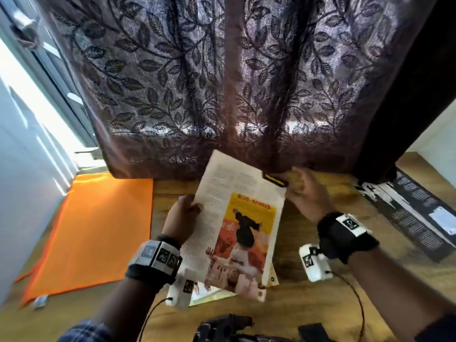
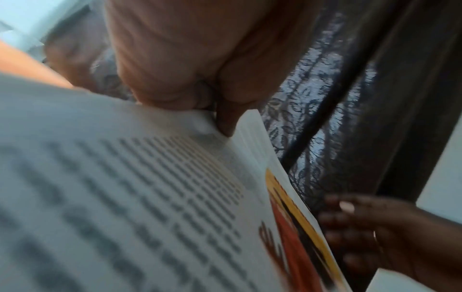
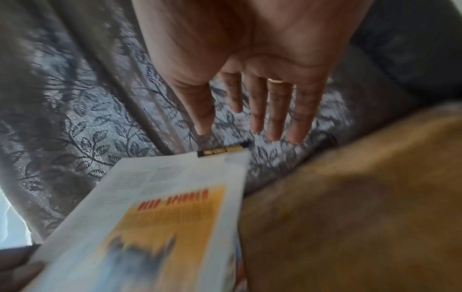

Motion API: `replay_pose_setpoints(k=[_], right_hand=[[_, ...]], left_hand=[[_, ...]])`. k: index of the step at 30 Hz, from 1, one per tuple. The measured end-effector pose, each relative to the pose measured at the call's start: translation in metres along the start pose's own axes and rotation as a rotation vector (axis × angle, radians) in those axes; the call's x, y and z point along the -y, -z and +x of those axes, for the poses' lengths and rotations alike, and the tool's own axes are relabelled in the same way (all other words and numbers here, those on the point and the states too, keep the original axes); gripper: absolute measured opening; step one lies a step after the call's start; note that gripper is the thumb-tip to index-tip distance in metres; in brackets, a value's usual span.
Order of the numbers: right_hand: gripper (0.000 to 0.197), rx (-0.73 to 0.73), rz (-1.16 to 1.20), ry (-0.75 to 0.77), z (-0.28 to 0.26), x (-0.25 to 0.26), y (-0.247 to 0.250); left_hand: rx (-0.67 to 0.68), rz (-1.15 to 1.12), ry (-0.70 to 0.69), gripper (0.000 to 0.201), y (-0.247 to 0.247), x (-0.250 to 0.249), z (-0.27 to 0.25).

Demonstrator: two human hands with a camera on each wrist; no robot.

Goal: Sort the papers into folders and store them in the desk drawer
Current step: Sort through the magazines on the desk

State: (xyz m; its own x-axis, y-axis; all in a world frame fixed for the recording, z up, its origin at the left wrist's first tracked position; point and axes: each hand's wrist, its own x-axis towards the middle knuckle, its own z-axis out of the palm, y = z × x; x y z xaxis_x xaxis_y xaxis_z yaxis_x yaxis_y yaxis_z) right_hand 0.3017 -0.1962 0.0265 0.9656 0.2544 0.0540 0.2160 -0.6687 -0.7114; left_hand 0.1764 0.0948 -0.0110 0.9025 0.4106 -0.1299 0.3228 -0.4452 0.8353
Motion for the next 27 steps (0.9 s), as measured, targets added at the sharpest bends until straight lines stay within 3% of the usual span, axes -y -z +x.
replay_pose_setpoints(k=[4, 9, 13, 16, 18, 22, 27], right_hand=[[0.051, 0.188, 0.336, -0.279, -0.027, -0.012, -0.045], [0.041, 0.255, 0.399, -0.332, -0.024, -0.009, -0.086], [0.034, 0.268, 0.233, -0.259, -0.008, 0.004, -0.114], [0.036, 0.255, 0.073, -0.245, -0.001, 0.013, -0.133], [0.037, 0.247, -0.095, -0.23, 0.0, 0.015, -0.143], [0.06, 0.245, -0.341, -0.227, 0.0, 0.018, -0.153], [0.071, 0.198, -0.151, -0.425, 0.013, 0.008, -0.157]], left_hand=[[-0.002, -0.164, 0.154, 0.01, -0.008, 0.034, -0.007], [0.005, -0.089, 0.206, 0.014, -0.014, 0.066, -0.015], [-0.041, 0.138, 0.154, 0.054, -0.013, 0.079, -0.024], [0.001, 0.316, 0.15, 0.091, -0.012, 0.075, -0.031], [0.048, 0.438, 0.12, 0.099, -0.012, 0.073, -0.035], [0.09, 0.524, 0.087, 0.075, -0.007, 0.072, -0.037], [0.072, 0.528, 0.03, 0.065, -0.008, 0.075, -0.036]])
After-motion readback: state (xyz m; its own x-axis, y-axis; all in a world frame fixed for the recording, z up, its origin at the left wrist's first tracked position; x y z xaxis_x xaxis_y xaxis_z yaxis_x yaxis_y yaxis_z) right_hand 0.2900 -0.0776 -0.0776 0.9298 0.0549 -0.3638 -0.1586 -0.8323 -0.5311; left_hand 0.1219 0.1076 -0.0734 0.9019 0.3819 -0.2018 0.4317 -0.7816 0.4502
